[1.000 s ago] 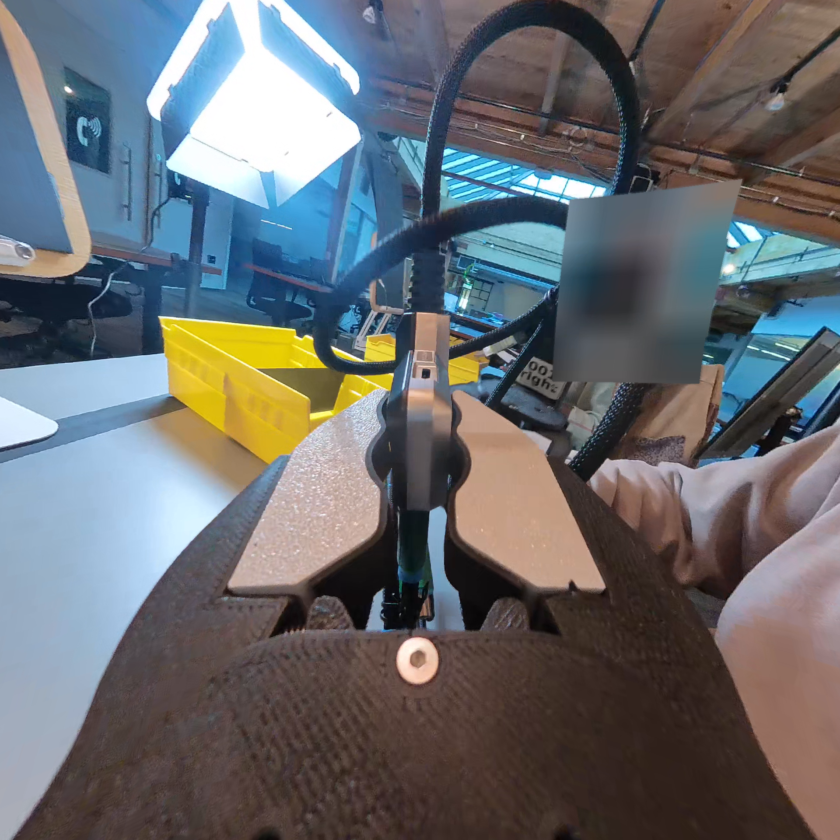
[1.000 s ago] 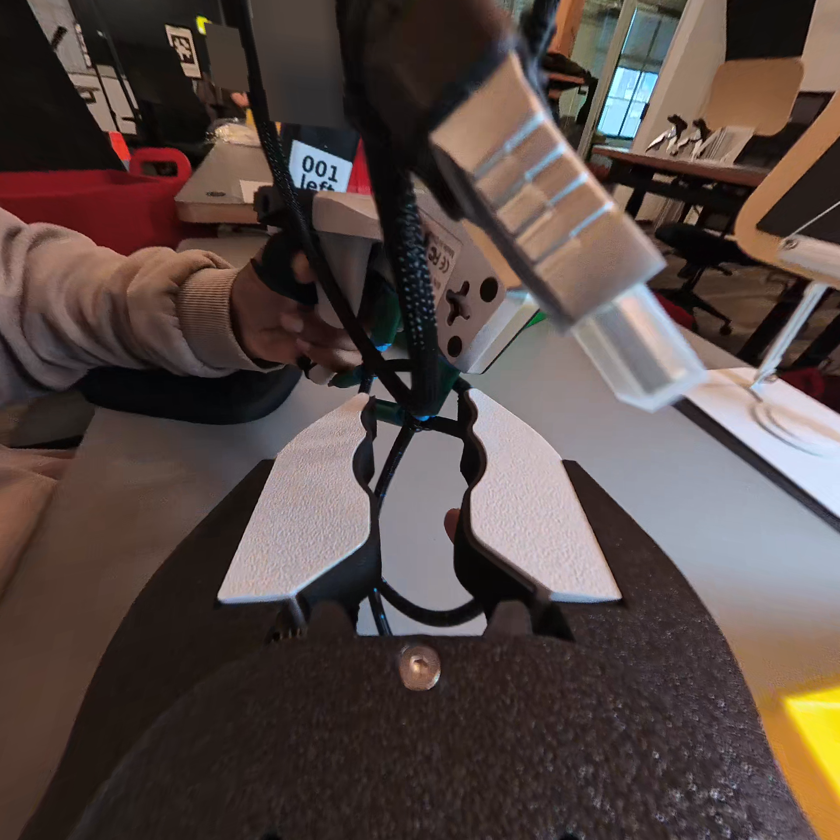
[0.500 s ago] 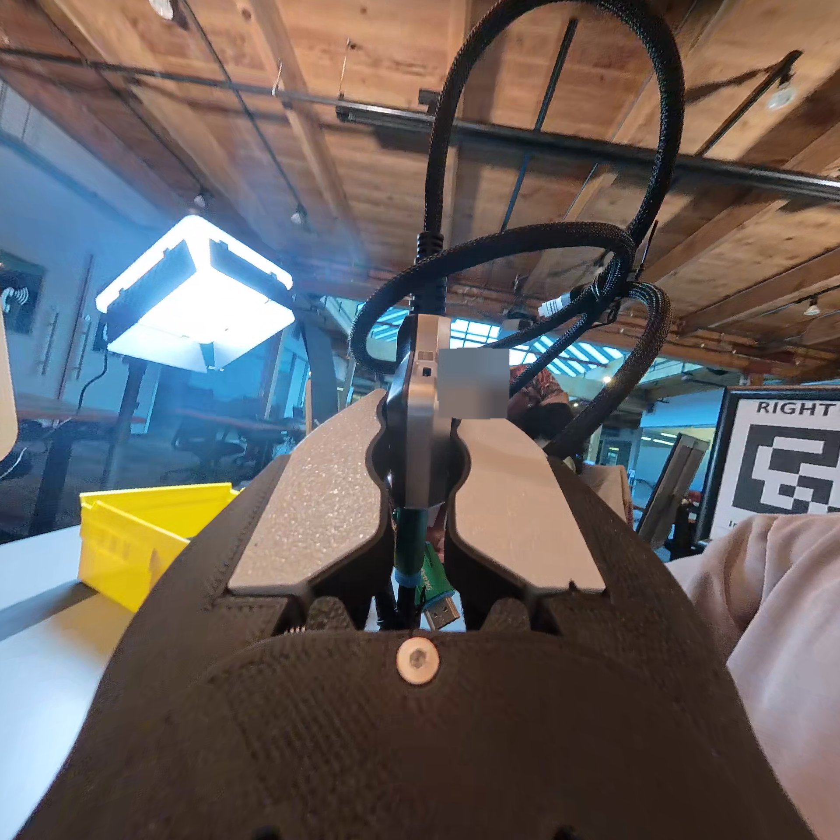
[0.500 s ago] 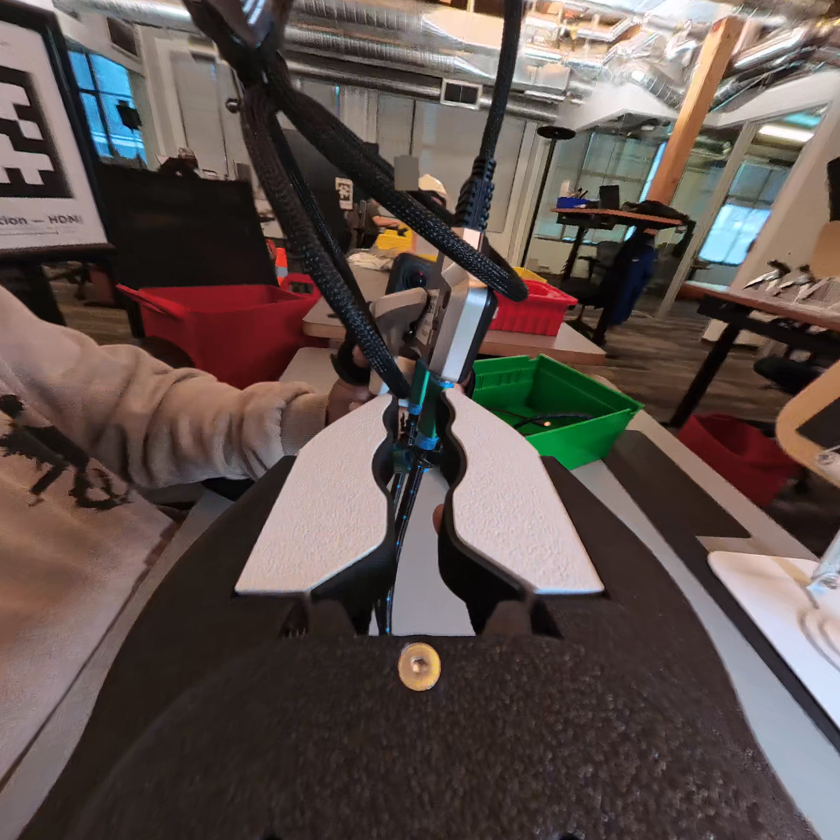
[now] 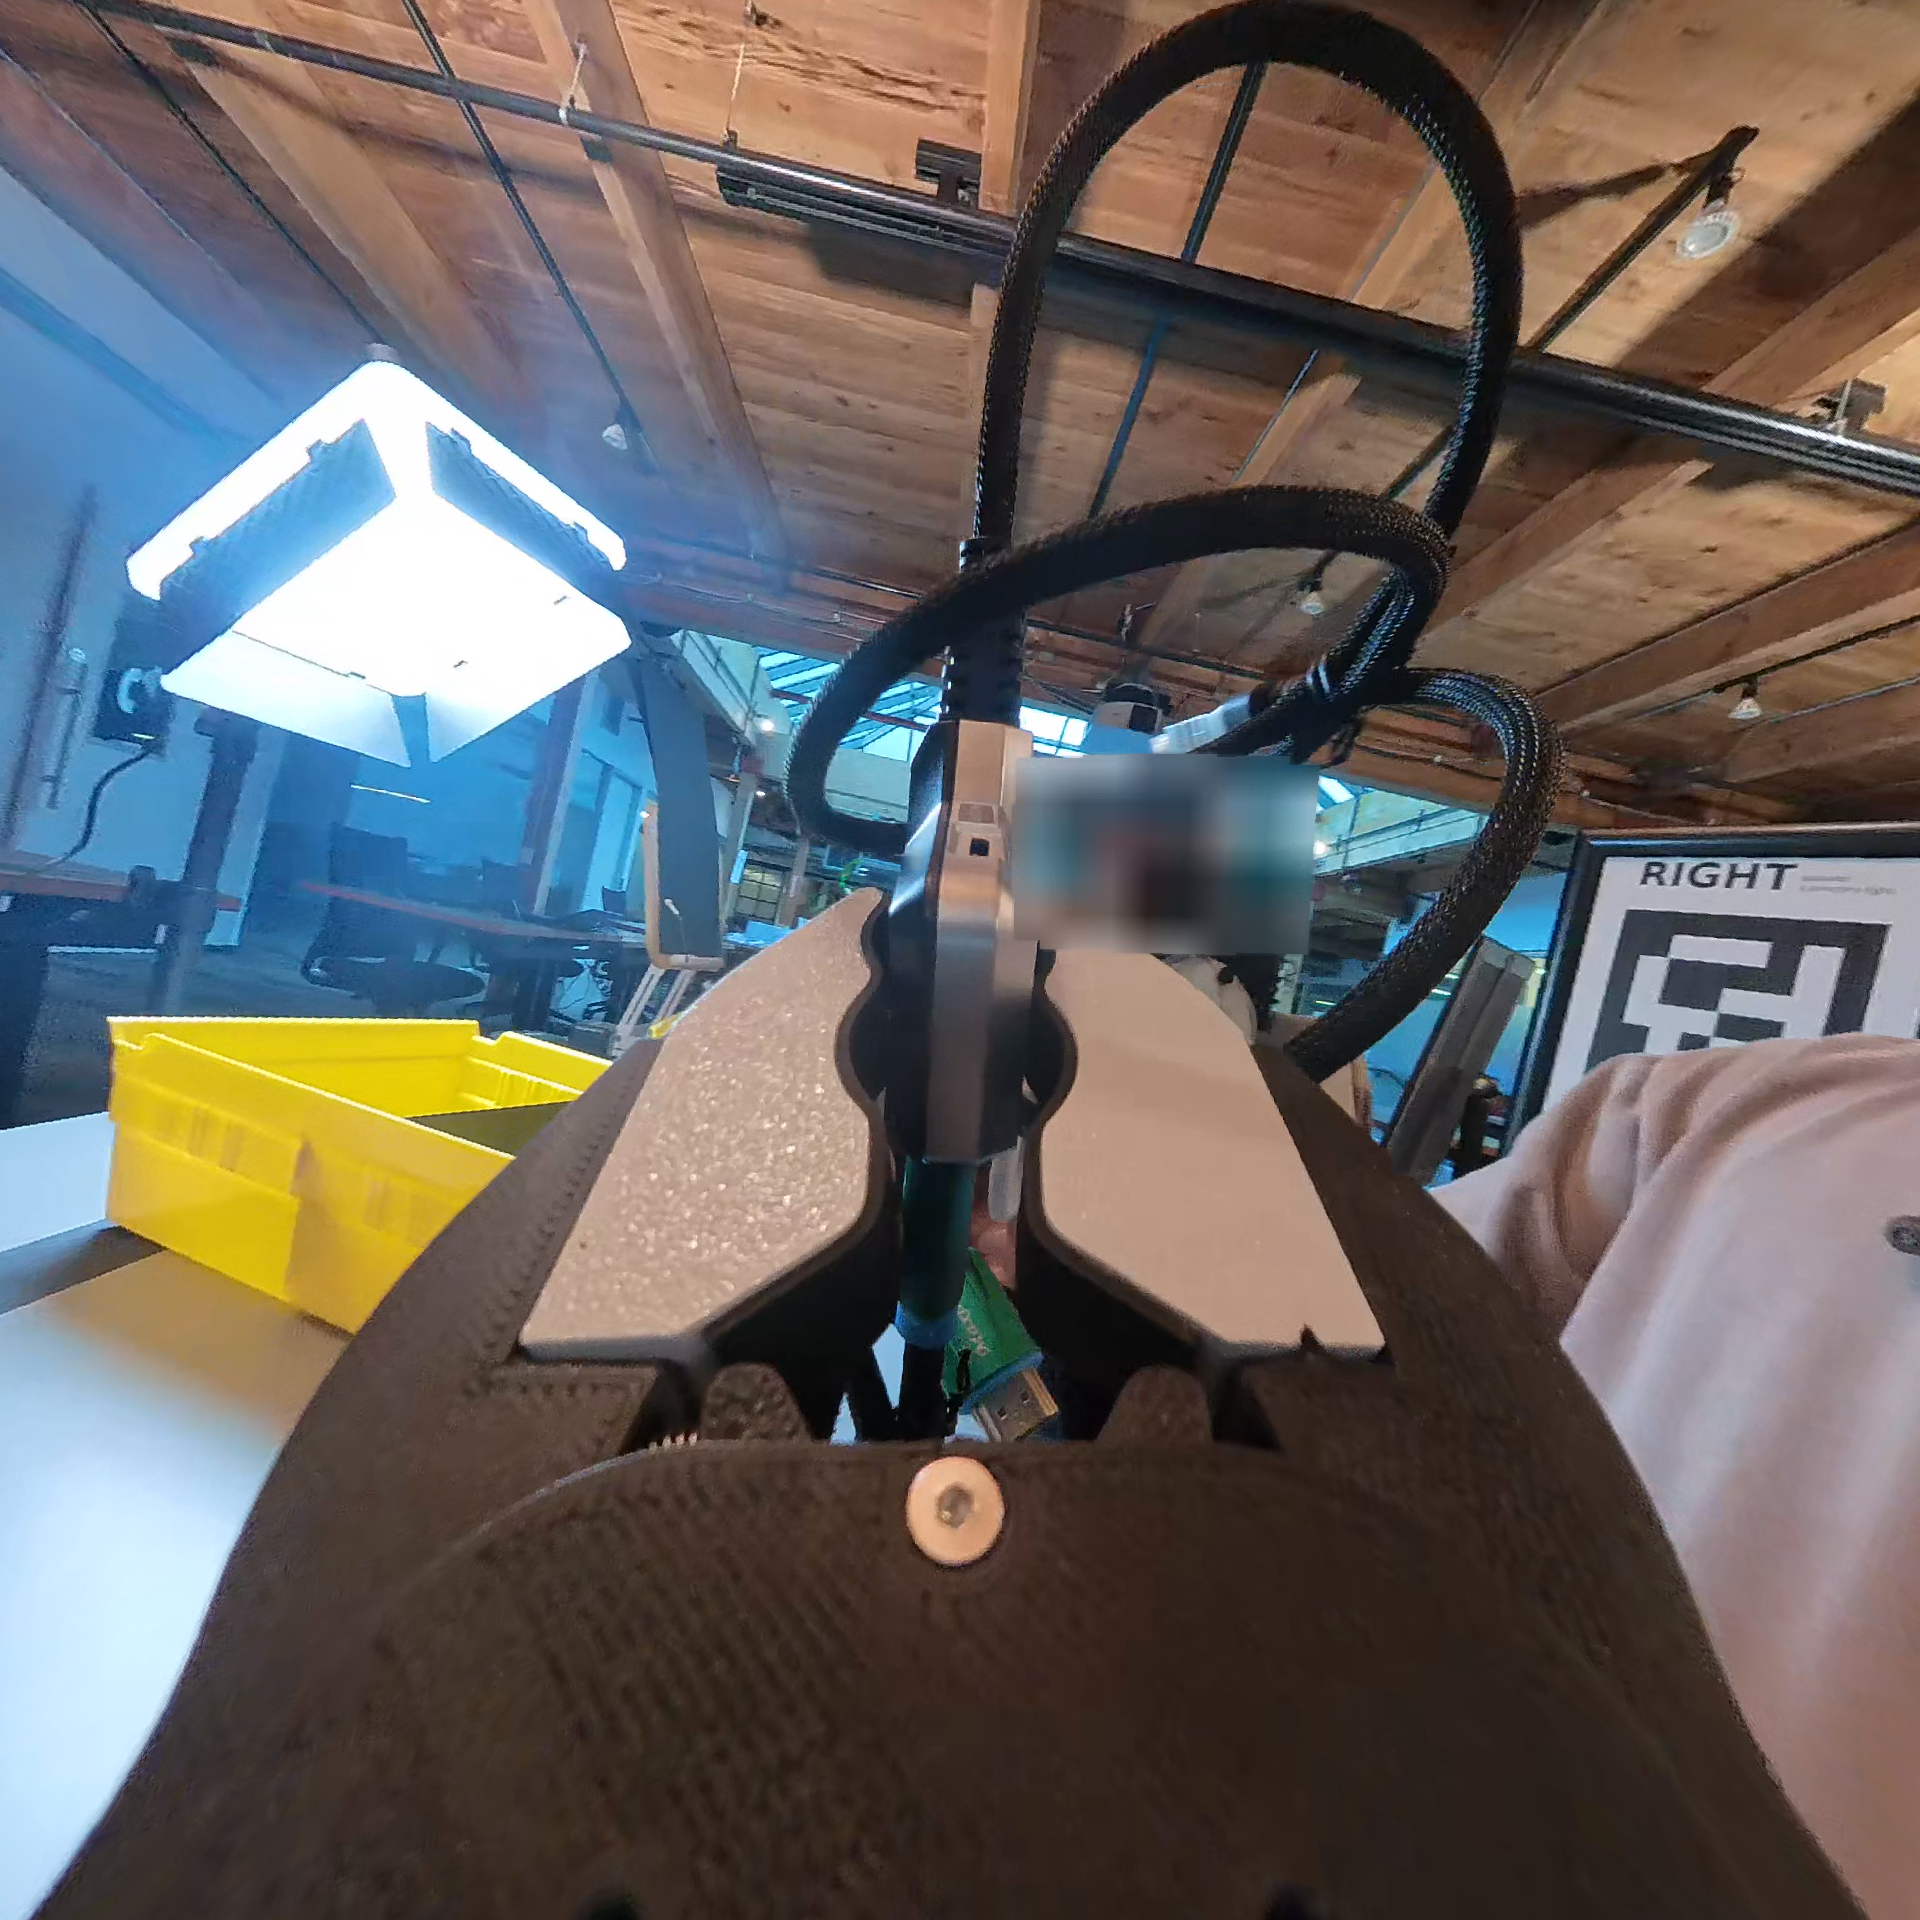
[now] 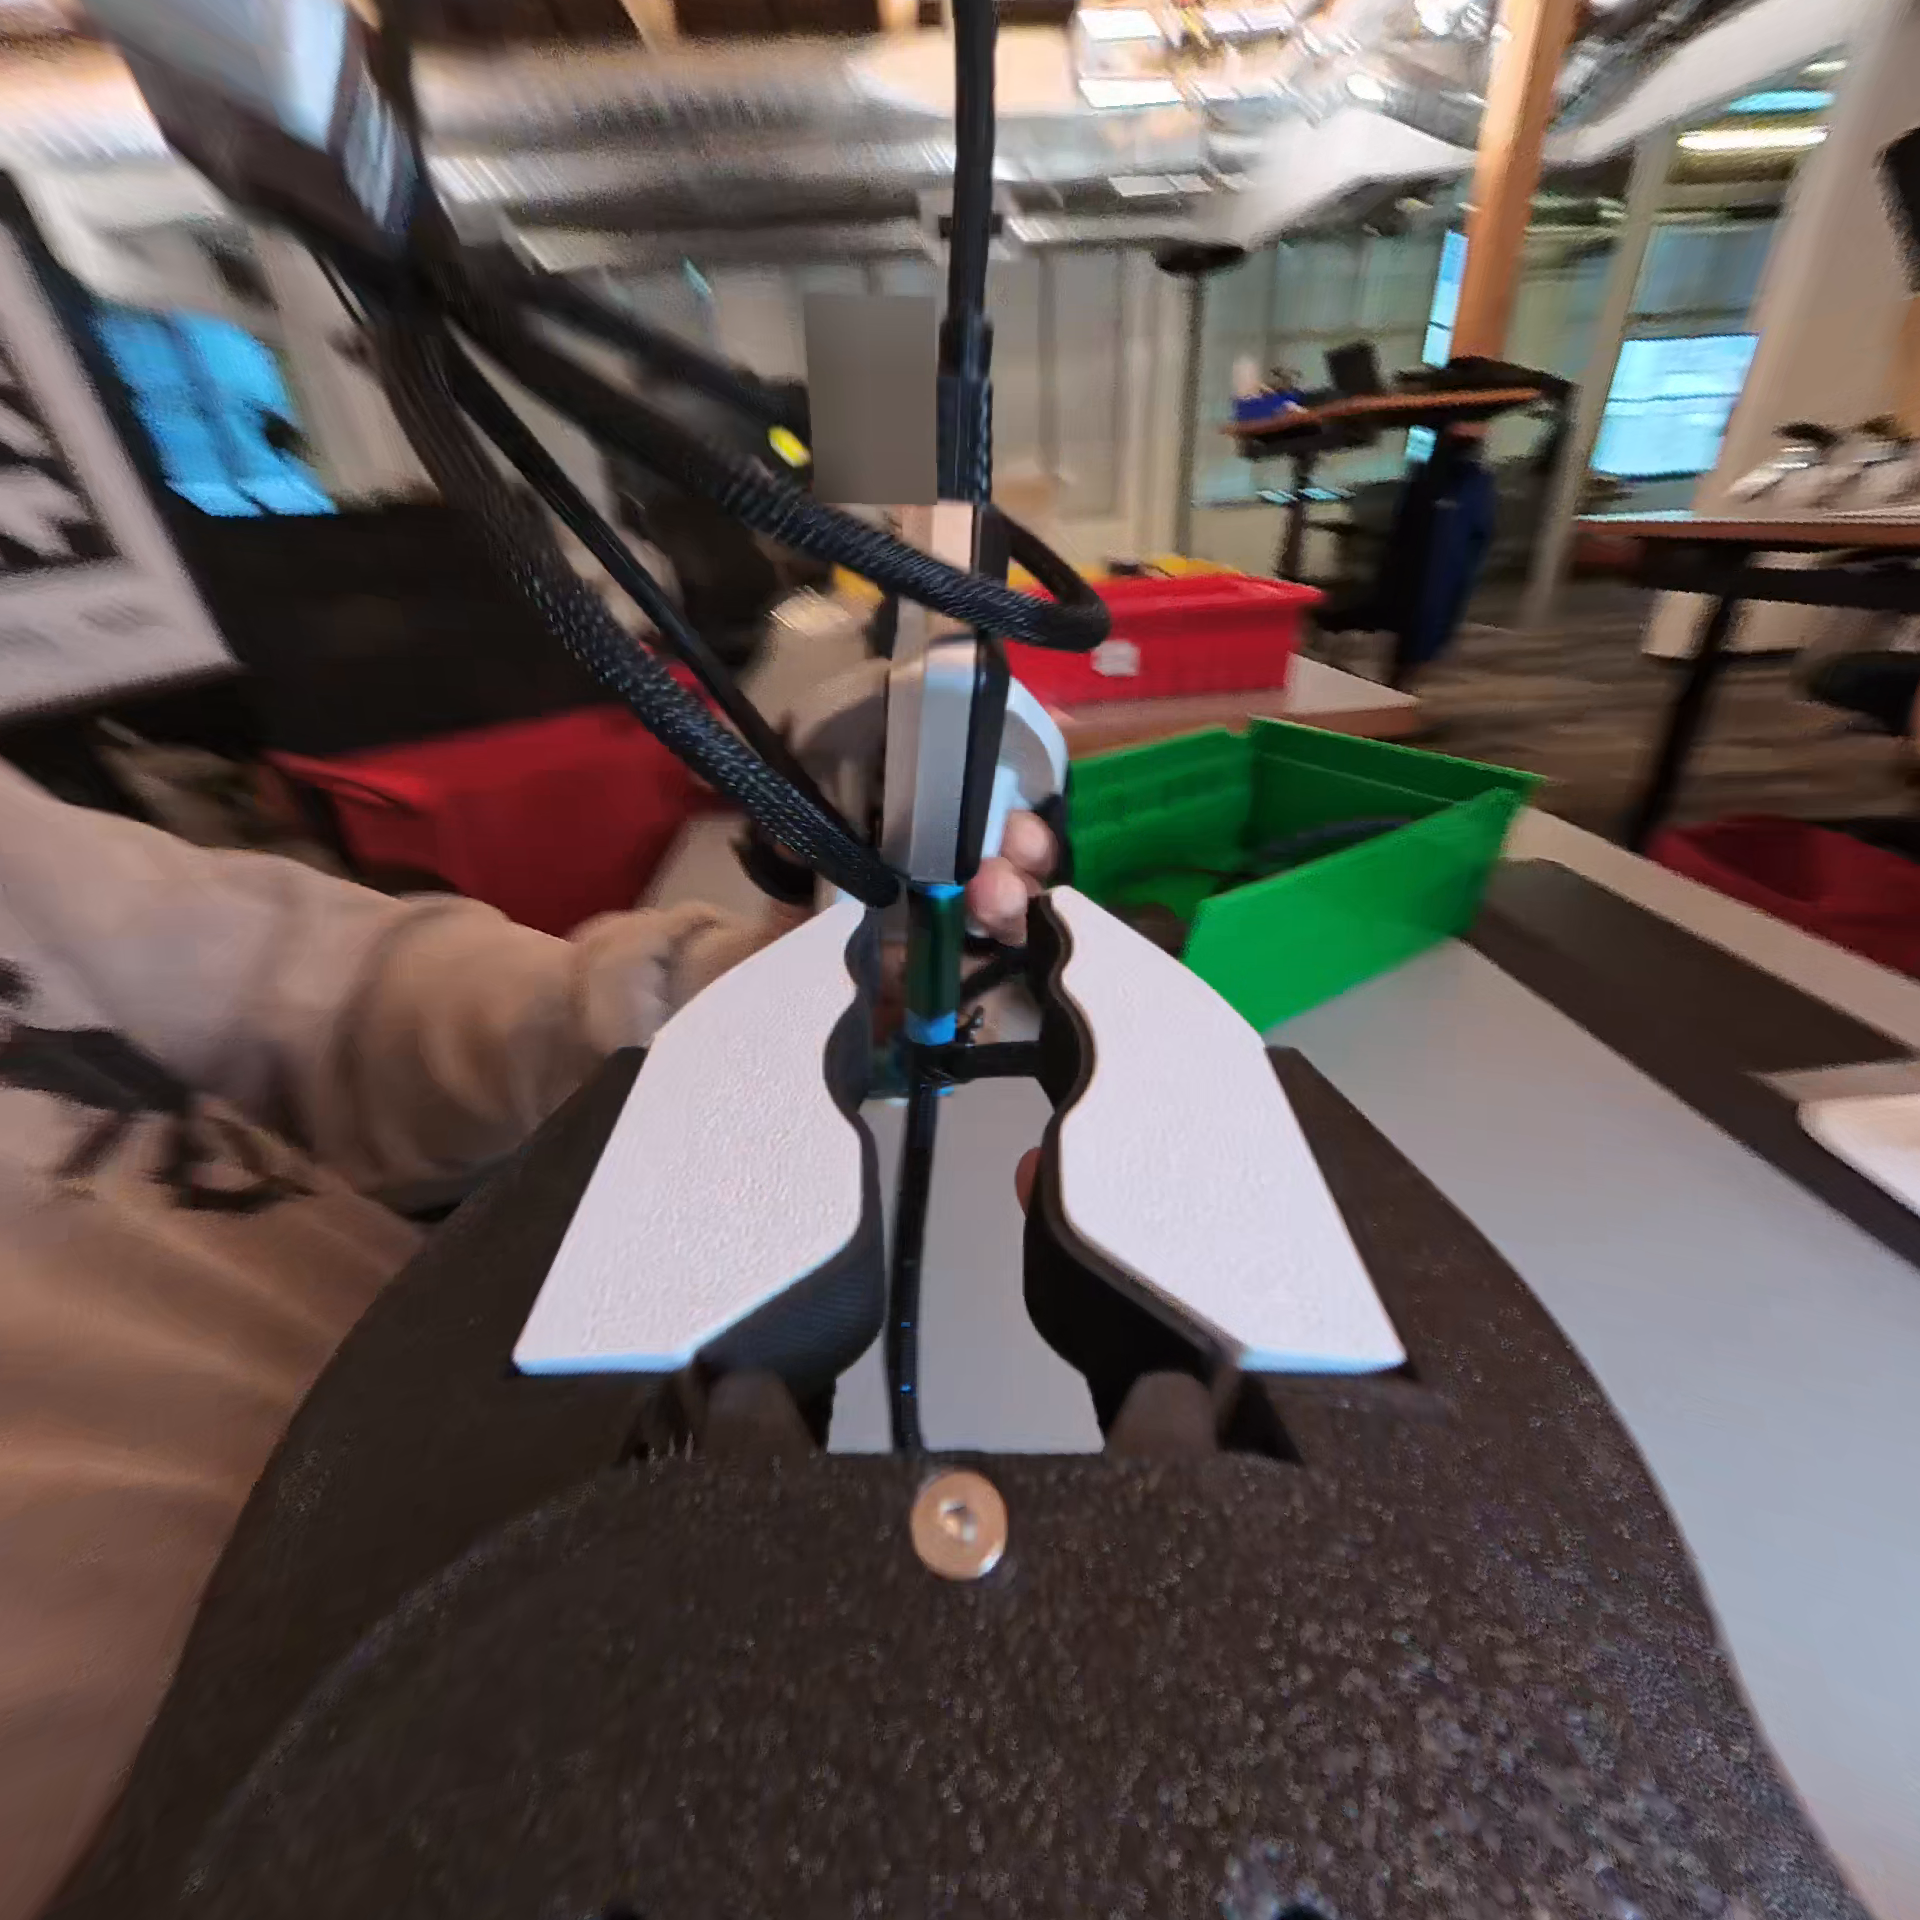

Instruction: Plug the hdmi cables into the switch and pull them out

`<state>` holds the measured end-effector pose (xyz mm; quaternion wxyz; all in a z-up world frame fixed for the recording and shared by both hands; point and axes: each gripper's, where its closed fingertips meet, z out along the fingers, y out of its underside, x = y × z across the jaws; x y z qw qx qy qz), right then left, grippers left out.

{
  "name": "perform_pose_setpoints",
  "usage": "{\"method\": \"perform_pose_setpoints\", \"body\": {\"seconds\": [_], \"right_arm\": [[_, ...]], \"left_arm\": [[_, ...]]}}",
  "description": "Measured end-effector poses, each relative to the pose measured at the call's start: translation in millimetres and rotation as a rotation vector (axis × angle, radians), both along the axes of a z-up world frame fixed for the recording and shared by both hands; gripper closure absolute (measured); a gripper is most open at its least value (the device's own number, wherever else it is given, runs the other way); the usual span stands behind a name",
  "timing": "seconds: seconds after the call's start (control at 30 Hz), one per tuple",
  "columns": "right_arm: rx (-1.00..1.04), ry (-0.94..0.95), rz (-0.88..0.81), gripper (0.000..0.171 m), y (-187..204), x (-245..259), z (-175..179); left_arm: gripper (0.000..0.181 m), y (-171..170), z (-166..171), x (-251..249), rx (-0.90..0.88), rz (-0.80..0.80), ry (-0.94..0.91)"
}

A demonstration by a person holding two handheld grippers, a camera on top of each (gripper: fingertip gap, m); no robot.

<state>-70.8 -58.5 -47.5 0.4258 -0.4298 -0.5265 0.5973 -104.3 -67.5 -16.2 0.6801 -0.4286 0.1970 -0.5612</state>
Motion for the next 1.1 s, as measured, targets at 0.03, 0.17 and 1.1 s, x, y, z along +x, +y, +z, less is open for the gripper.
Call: {"method": "perform_pose_setpoints", "body": {"seconds": [0.03, 0.17, 1.1], "right_arm": [[-0.068, 0.032, 0.059, 0.146, 2, 7, 5], [-0.149, 0.087, 0.009, 0.159, 21, 16, 12], [0.195, -0.156, -0.071, 0.159, -10, -5, -26]], "left_arm": [[0.158, -1, 1, 0, 0.004, -0.009, 0.000], [0.158, -7, 1, 6, 0.020, -0.033, 0.026], [0.159, -4, -8, 23, 0.039, 0.054, 0.156]]}}
